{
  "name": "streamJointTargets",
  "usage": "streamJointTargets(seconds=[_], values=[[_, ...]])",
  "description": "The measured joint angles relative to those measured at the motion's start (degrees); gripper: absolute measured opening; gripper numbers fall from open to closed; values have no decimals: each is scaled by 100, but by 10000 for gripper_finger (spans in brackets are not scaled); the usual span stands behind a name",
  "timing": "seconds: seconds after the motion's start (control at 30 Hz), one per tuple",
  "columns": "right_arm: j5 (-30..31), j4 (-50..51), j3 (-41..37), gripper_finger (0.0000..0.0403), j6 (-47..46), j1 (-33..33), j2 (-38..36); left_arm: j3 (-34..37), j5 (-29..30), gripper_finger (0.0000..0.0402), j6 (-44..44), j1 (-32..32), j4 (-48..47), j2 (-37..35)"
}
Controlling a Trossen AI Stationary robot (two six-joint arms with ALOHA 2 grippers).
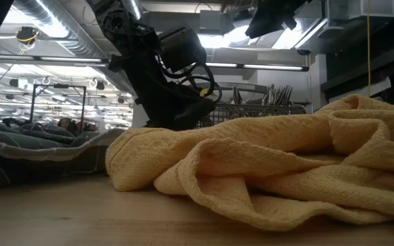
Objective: Sort silverware
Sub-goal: Put the silver fork into the gray utensil holder
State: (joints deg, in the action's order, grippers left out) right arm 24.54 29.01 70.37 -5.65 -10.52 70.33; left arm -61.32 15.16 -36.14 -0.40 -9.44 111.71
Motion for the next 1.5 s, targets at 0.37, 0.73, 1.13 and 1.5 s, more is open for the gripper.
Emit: streamJointTargets(seconds=[0.37, 0.73, 1.13, 1.5], values=[[-10, 5, -2, 115, 0, 2, -489, -46, -367, 4, -407, 24, 405, -382], [204, 429, -2, 115, -929, 0, -1224, -470, -700, 4, -140, 101, 1828, -651], [333, 777, -2, 115, -1579, 0, -1779, -1310, -166, 7, 1006, 763, 3035, -673], [-113, 804, -2, 115, -1986, 2, -1232, -1335, -138, 5, 988, 1185, 3557, -673]])
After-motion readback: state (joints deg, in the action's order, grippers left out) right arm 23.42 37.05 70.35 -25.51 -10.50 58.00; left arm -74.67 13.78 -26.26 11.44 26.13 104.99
